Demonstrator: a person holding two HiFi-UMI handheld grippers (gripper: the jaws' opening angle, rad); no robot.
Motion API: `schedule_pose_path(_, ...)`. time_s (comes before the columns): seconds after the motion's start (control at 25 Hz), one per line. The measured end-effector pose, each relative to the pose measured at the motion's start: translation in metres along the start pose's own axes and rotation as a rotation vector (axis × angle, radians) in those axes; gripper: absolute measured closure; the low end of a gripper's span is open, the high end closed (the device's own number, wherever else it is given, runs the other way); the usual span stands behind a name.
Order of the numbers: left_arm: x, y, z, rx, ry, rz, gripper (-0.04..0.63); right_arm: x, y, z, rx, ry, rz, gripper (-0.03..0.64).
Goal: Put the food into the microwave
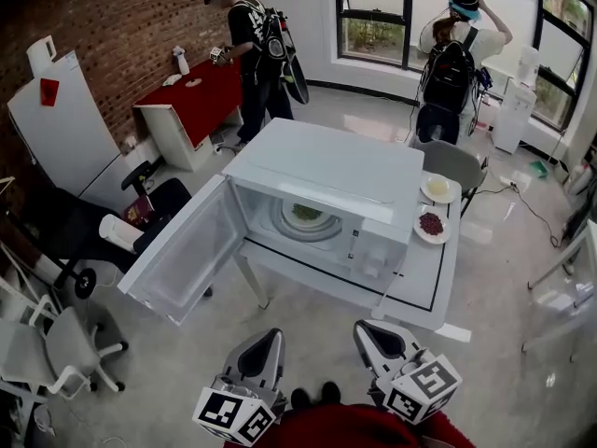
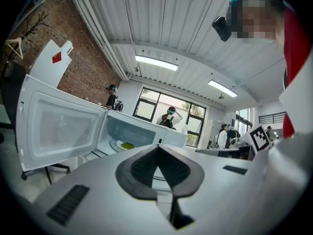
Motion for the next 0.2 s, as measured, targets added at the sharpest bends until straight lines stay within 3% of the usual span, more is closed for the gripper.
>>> schedule_pose_path(0.2,0.0034,-0.0007,-0.0045,-0.009,-0.002,0.007,0.588,0.0041,-0.0012,0.0010,-0.008,0.004,0.019,0.603)
Point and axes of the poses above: the fingertips, and each gripper's own axes: z backward along the fingers, y to its left, x out of its top, the point moved 10 cm from there along z, backward along the fingers, and after that the axes turned 2 degrees about -z, right-handed, at the moved point
